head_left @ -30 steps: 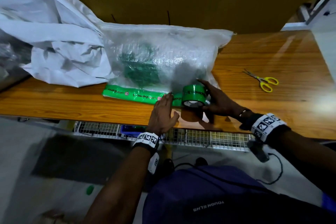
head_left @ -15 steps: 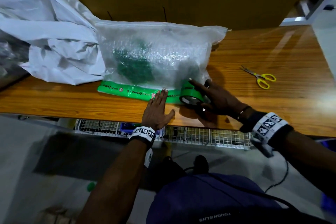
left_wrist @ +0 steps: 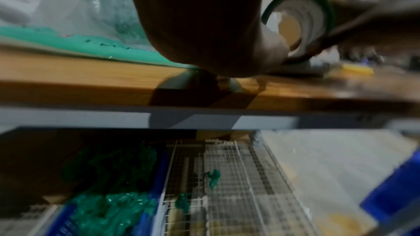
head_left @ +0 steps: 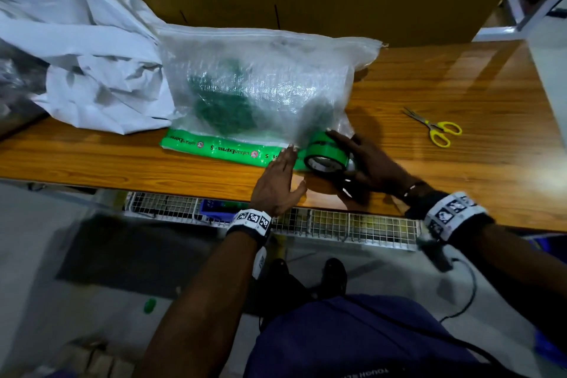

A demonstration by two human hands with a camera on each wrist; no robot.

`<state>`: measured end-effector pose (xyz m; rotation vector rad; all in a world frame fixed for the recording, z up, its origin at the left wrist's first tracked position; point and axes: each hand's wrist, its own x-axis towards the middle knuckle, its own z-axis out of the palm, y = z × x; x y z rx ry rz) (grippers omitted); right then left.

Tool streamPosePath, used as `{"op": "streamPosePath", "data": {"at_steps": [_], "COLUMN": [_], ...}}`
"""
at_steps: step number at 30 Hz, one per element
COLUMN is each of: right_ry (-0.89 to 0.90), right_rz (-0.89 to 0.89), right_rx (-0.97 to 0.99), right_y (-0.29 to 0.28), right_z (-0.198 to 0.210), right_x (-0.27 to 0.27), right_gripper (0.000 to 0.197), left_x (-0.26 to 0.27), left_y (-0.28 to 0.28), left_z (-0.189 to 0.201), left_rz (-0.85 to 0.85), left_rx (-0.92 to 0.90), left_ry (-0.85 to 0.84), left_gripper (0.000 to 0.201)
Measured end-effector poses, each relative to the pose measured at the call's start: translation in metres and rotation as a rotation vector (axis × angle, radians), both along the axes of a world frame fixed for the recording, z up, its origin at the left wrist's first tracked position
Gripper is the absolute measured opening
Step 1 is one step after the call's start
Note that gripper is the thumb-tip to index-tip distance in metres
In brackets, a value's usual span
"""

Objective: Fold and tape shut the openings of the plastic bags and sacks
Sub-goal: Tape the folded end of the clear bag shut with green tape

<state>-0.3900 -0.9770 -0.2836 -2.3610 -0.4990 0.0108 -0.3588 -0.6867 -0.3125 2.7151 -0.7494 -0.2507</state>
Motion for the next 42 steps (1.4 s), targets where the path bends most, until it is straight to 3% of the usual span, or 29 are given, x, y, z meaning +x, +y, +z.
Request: {"op": "streamPosePath", "data": {"at_steps": [3,5,8,11,16,20,23,28,30,32,37,42], "right_ry": [-0.051,-0.049,0.042,0.075,0.045,0.049,0.044,-0.031,-0.093,-0.064,0.162,0.122], "right_rz": [0.084,0.108,0.080,-0.042,-0.194,-0.238,-0.123,0.064,0.114,0.136,-0.080,-0.155], "right_rx": [-0.194,-0.222,0.018,0.274,0.293,0.271,0.143,-0.349,-0.435,-0.360,0.192,0.253], "right_y": [-0.041,-0.061,-0.062,-0.037,0.007,0.011,-0.006,-0.060,-0.084,-0.092,-0.076,-0.062], "right_z": [0.029,0.035,0.020,-0.008,-0.018,-0.016,-0.004,0.051,0.056,0.048,0.025,0.012], "right_x": [0.009,0.008,-0.005,-0.021,-0.023,-0.022,-0.015,0.010,0.010,0.002,-0.016,-0.031], "right_gripper": [0.086,0.086,0.085,0.097,0.099,0.096,0.089,0.087,0.081,0.080,0.081,0.078], "left_x": [0.000,-0.001,-0.005,-0.004,0.009,-0.004,-0.008,-0.007,-0.006,-0.009,-0.022,-0.027], "left_y": [0.000,-0.004,-0.016,-0.015,0.002,-0.021,-0.029,-0.027,-0.030,-0.033,-0.060,-0.078], "left_z": [-0.001,-0.001,0.000,-0.001,0.009,0.008,0.000,0.000,0.001,0.003,0.009,-0.002], "left_rz": [0.002,0.015,0.051,0.031,-0.015,-0.089,-0.054,-0.069,-0.054,-0.034,-0.066,-0.090], "left_rx": [0.015,0.022,0.043,0.029,0.061,0.004,0.011,0.049,0.042,0.049,-0.062,-0.071], "left_ry": [-0.002,-0.002,0.001,0.019,-0.005,-0.027,-0.002,-0.001,-0.005,-0.012,-0.102,-0.011], "left_gripper": [0.090,0.091,0.095,0.098,0.093,0.097,0.100,0.099,0.098,0.098,0.093,0.090]}}
